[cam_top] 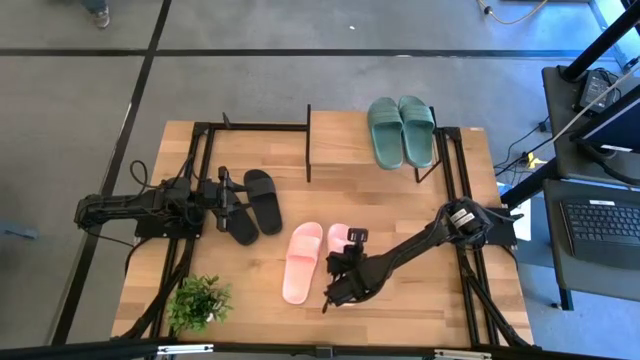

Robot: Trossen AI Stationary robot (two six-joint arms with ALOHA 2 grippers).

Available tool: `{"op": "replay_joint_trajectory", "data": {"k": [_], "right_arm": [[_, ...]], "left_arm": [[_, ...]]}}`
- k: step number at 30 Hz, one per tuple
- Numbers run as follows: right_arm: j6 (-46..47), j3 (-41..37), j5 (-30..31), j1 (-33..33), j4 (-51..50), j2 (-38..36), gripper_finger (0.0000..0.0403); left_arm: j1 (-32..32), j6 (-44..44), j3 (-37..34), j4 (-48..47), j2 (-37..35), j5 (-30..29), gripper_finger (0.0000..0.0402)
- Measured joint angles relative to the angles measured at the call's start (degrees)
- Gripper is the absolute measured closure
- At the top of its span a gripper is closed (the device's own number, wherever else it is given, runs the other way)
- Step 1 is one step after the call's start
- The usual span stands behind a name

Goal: Pick and place slides into the shelf
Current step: Put the right pink slide under the shelf

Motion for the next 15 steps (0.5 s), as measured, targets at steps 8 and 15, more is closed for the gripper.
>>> {"op": "replay_joint_trajectory", "data": {"k": [8,15], "right_arm": [[7.01,3.15,9.33,2.06,-15.64,-7.03,0.0391],[9.25,-1.45,12.94,2.72,-19.5,-17.78,0.0392]], "left_arm": [[0.01,0.0,-0.01,-0.02,0.01,0.0,0.0198],[0.0,0.04,0.0,0.0,0.01,0.0,0.0198]]}}
